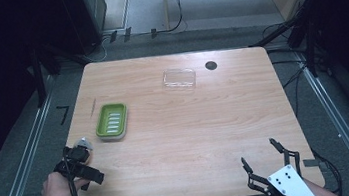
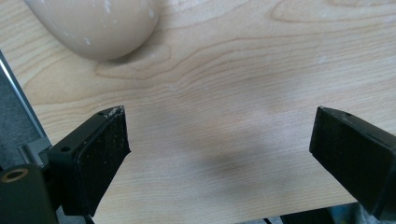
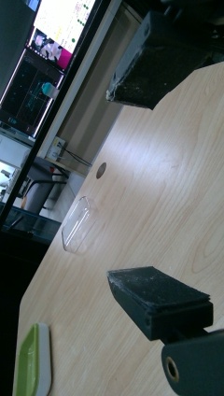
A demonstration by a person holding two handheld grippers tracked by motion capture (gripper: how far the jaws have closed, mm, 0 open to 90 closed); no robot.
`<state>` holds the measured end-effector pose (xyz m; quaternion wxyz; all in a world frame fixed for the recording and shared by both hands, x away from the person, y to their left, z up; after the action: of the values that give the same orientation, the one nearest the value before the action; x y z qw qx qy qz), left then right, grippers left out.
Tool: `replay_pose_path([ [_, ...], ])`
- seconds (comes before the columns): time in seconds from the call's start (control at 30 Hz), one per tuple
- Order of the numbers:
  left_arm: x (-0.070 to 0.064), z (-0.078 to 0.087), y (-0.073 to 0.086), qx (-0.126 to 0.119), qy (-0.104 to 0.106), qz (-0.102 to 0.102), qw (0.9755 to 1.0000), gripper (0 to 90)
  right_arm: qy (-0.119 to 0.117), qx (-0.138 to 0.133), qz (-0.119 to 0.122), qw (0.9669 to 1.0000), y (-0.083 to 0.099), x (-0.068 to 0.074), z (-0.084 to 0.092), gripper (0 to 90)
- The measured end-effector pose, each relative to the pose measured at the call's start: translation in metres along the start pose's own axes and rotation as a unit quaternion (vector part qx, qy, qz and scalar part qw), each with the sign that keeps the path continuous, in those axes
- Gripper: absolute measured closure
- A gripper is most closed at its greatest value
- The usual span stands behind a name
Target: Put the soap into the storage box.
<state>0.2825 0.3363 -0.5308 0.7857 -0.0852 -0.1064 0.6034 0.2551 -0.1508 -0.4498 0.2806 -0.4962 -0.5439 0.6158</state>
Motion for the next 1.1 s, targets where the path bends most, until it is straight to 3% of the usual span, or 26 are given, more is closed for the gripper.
replay_pose_path([
  [0.23,0.001,0.003,-0.005,-0.005,0.005,-0.001,1.0,4.7,0.0,-0.005,0.003,1.0,-0.003,0.001,0.001,13.1],
  [0.43,0.01,0.012,-0.018,-0.029,0.005,0.012,0.9995,4.6,0.0,-0.006,0.006,1.0,-0.004,0.003,0.002,13.1],
  [1.1,0.032,-0.001,-0.045,-0.022,-0.002,0.037,0.9991,3.5,-0.008,-0.009,0.014,0.9998,-0.004,0.006,-0.001,13.1],
])
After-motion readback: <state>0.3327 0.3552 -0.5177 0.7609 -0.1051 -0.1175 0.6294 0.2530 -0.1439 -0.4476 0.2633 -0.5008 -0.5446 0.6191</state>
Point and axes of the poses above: each handheld gripper's, and its own axes: z roughly backward along the jaws, y roughly out of its underside, x roughly to its left, the point moved 10 cm from there along -z, roughly forward along the jaws, and after that the axes turned 15 degrees about -x, right-handed, at the moved point
